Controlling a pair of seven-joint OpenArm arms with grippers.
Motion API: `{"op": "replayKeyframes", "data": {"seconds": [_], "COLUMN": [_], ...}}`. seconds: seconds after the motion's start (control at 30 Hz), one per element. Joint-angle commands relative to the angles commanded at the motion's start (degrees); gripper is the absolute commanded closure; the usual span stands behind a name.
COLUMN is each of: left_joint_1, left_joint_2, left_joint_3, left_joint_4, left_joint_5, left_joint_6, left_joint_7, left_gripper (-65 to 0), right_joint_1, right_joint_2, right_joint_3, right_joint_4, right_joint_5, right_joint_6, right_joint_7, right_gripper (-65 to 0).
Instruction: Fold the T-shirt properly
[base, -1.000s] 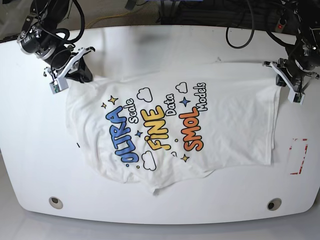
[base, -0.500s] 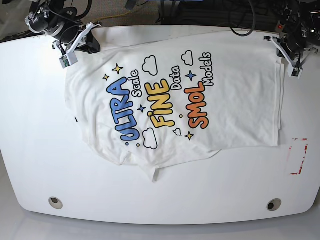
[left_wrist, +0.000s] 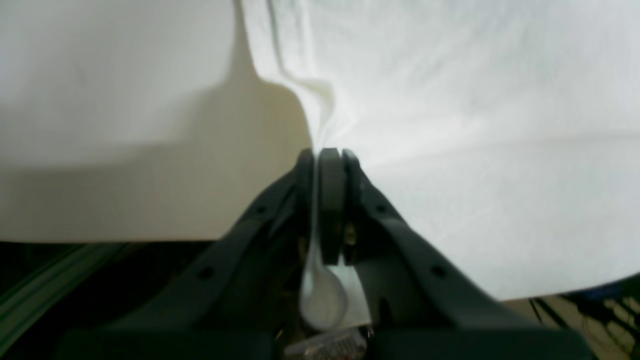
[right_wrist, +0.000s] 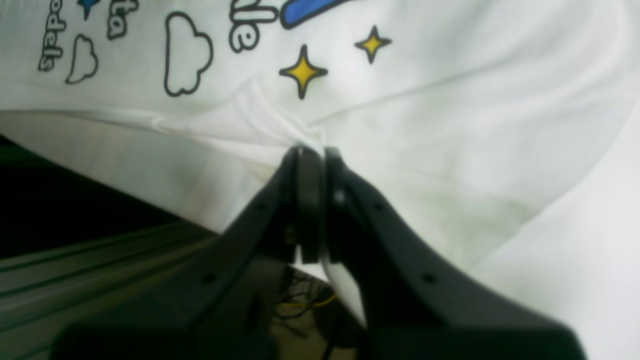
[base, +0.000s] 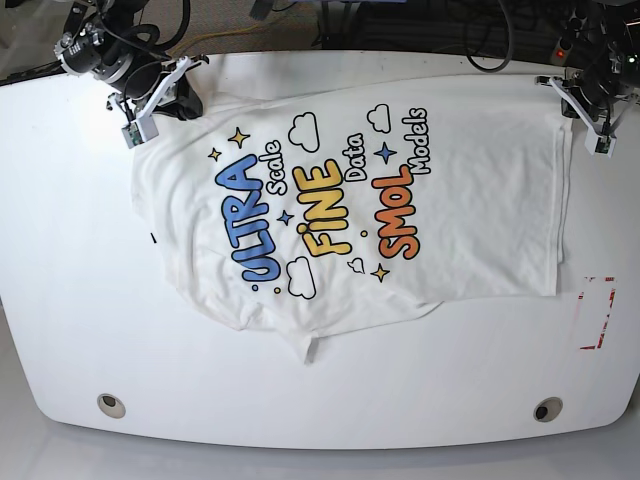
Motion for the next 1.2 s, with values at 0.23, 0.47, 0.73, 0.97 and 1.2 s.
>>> {"op": "replayKeyframes", "data": {"seconds": [0.23, 0.47, 0.73, 0.97, 1.2], "left_joint_1": [-6.15, -21.01, -40.09, -57.49, -74.02], "left_joint_2": [4.84, 5.80, 3.43, -0.35, -1.49], "left_joint_3": [0.35, 5.27, 11.69, 18.46, 21.19], "left_joint_4": [0.35, 0.35, 0.00, -0.09, -0.88], "left_joint_5": [0.26, 0.35, 0.44, 1.58, 7.12], "left_joint_6": [0.00, 0.18, 0.35, 0.35, -0.09], "left_joint_7": [-3.78, -3.69, -1.85, -0.44, -0.44], "left_gripper": [0.0, 0.0, 0.0, 0.0, 0.0], "right_joint_1": [5.54, 19.08, 37.54, 54.95, 74.90], "right_joint_2": [1.23, 6.95, 17.14, 23.47, 28.31], "right_joint_3": [-0.09, -0.18, -6.42, -16.62, -29.36], "right_joint_4": [-0.70, -7.82, -20.40, -28.13, -35.25], "right_joint_5": [-0.18, -0.26, -0.18, -0.18, -0.18], "right_joint_6": [0.00, 0.00, 0.00, 0.00, 0.00], "right_joint_7": [0.18, 0.00, 0.00, 0.00, 0.00], "right_gripper": [0.0, 0.0, 0.0, 0.0, 0.0]}}
